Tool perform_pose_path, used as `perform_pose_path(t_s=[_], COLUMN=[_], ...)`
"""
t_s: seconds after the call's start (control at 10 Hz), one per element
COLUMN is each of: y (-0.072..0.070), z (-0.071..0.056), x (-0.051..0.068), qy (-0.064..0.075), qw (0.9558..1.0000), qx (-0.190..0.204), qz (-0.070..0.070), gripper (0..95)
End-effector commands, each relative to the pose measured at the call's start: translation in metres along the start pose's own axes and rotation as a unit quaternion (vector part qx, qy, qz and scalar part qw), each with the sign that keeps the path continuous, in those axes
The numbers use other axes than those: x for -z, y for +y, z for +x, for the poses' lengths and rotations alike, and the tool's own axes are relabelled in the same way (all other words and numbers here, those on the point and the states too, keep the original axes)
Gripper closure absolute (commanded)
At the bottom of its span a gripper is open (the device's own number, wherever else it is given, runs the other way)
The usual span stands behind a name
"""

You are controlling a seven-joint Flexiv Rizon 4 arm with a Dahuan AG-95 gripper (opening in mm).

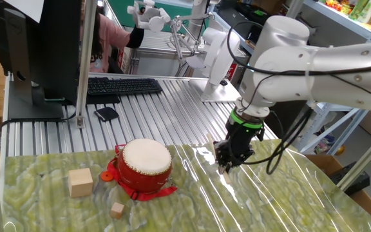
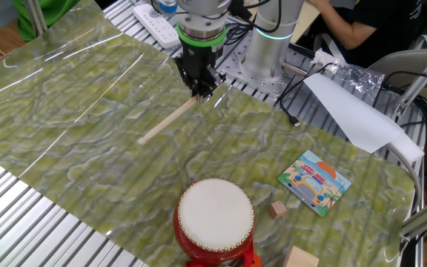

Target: Play the drum

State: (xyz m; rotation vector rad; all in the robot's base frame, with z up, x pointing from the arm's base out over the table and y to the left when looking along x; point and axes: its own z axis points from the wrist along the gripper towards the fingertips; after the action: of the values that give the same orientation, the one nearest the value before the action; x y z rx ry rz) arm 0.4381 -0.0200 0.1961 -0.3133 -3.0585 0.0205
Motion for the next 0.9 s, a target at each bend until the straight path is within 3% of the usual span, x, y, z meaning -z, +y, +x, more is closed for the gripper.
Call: perform_pose_path(t_s=[0.1,0.3,0.5,0.9], y=[0.001,-0.005,-0.01,-0.038], z=[0.0,-0.008,-0.014,-0.038], x=[0.0,0.002,0.005,-0.001], qy=[-0.001,-0.002,-0.005,-0.005], qw=[1.0,1.0,0.9998,0.9997], qx=[-0.004,-0.005,-0.005,0.01], qz=[0.003,0.005,0.019,0.02], gripper=[95.0,95.0,95.0,95.0])
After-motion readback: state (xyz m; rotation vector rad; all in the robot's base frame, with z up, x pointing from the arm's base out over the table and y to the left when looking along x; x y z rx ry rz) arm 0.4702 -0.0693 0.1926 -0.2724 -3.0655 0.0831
